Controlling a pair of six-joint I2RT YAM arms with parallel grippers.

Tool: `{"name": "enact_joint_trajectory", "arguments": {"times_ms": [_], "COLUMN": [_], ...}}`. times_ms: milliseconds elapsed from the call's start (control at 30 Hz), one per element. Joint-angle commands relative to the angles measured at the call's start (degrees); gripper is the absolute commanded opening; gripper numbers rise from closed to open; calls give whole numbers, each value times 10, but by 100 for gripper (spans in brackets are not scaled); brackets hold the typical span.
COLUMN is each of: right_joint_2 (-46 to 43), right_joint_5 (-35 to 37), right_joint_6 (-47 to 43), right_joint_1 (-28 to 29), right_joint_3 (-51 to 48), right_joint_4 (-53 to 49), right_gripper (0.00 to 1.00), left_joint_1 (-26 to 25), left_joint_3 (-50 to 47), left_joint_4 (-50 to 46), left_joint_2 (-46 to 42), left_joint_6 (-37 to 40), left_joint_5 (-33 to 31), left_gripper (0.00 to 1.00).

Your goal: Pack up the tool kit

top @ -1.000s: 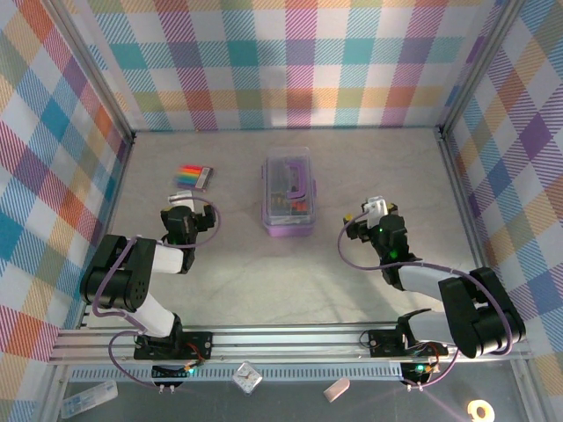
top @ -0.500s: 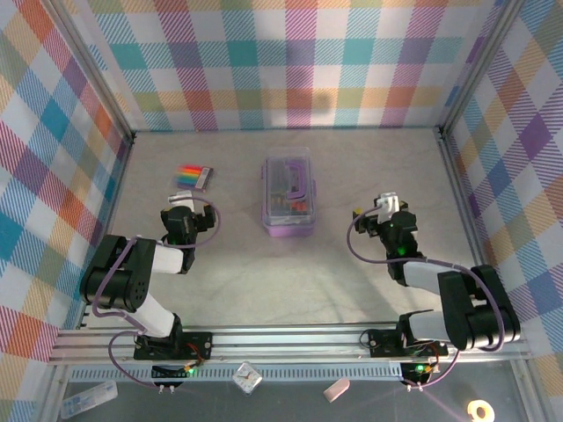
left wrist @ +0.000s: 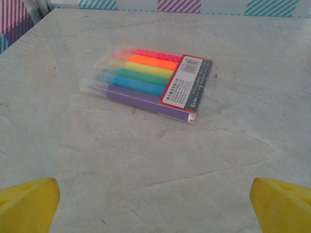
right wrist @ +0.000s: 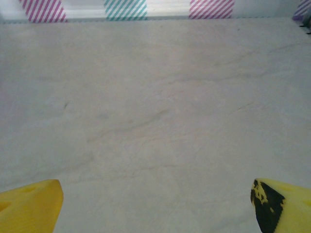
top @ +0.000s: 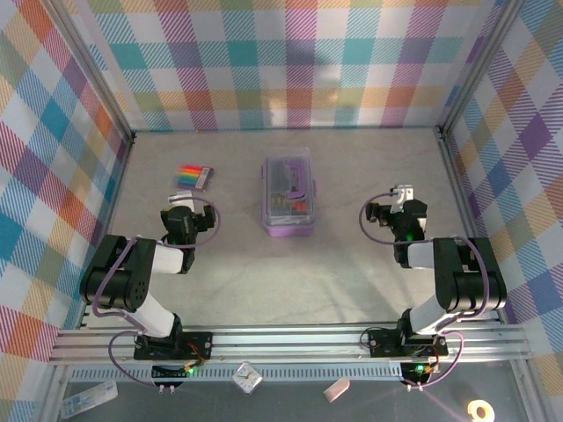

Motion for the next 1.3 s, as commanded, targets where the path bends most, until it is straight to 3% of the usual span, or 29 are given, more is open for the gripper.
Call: {"name": "enact_joint_trajectory", "arguments": {"times_ms": [0,1267], "right_joint_2": [-2,-5], "right_joint_5": [-22,-23], "right_joint_6": [21,21], "right_joint_1": [0,0], "right_joint_3": [5,3], "right_joint_4": [-11,-13], "right_gripper": [99,99], "left_joint_1": [5,6], "left_joint_3": [2,2], "left_joint_4": [0,-1], "left_joint_2": [-7,-8], "left_joint_6": [-5,-6], "left_joint_5": [8,9], "left_gripper": [100,100]}}
